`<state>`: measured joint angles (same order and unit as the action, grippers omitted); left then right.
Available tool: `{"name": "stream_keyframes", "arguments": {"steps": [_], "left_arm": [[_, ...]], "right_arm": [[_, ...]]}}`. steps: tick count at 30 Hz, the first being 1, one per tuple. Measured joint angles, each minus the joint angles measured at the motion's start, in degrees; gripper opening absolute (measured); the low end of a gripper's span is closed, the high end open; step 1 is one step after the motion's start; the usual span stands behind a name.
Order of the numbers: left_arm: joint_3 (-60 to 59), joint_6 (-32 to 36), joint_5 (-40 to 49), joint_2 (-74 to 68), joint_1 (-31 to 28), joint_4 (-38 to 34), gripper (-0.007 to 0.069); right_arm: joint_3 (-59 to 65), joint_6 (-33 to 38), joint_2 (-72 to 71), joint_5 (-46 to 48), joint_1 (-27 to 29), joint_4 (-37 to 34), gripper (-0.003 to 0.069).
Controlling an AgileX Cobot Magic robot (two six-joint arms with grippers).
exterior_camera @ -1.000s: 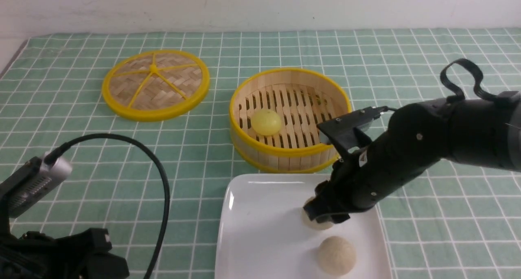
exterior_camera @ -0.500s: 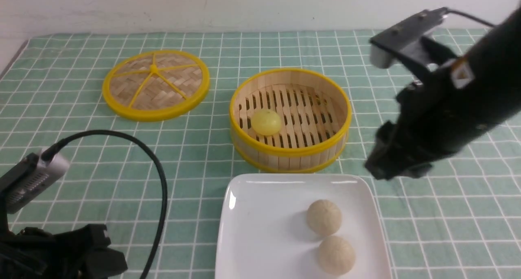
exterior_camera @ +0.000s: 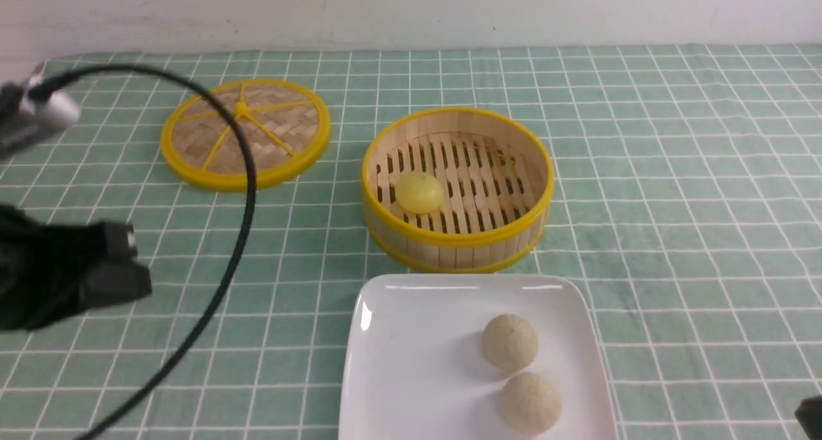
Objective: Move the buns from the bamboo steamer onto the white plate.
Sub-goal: 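Reach into the bamboo steamer and grasp a bun with the left gripper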
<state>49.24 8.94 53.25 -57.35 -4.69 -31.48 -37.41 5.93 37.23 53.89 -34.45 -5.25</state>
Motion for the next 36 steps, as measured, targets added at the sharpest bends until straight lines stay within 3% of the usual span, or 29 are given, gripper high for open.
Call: {"name": "stream_keyframes", "arguments": {"steps": [3, 9, 11, 14, 17, 25, 32, 36], "left_arm": [[6.8, 0.0, 2.8, -6.1, 3.0, -1.9, 0.0001], [20.4, -2.6, 2.7, -24.1, 20.9, -1.4, 0.0002], [23.3, -4.4, 2.3, -27.9, 23.8, -0.4, 0.0008], [30.9, -9.7, 1.7, -36.6, 28.9, 4.0, 0.0038], [43.2, -16.5, 1.8, -49.2, 33.9, 11.3, 0.0127], [68.0, -24.0, 7.9, -69.0, 37.1, 24.1, 0.0382], [76.6, -26.7, 14.4, -72.5, 37.0, 35.7, 0.0440], [77.1, -26.7, 14.3, -73.0, 37.0, 37.2, 0.0443]], "right_arm": [[6.3, 0.0, -4.4, -3.9, 0.0, 0.0, -0.0013], [10.7, -0.1, -6.8, -8.3, 0.0, 0.0, -0.0006], [10.7, -0.1, -6.8, -8.5, 0.0, 0.0, -0.0005], [10.7, -0.1, -6.8, -8.9, 0.0, 0.0, -0.0005], [10.7, -0.1, -6.8, -8.9, 0.0, 0.0, -0.0005], [10.7, -0.1, -6.8, -8.9, 0.0, 0.0, 0.0001], [10.7, -0.1, -6.8, -9.1, 0.0, 0.0, 0.0005], [10.7, -0.1, -6.8, -9.1, 0.0, 0.0, 0.0008]]}}
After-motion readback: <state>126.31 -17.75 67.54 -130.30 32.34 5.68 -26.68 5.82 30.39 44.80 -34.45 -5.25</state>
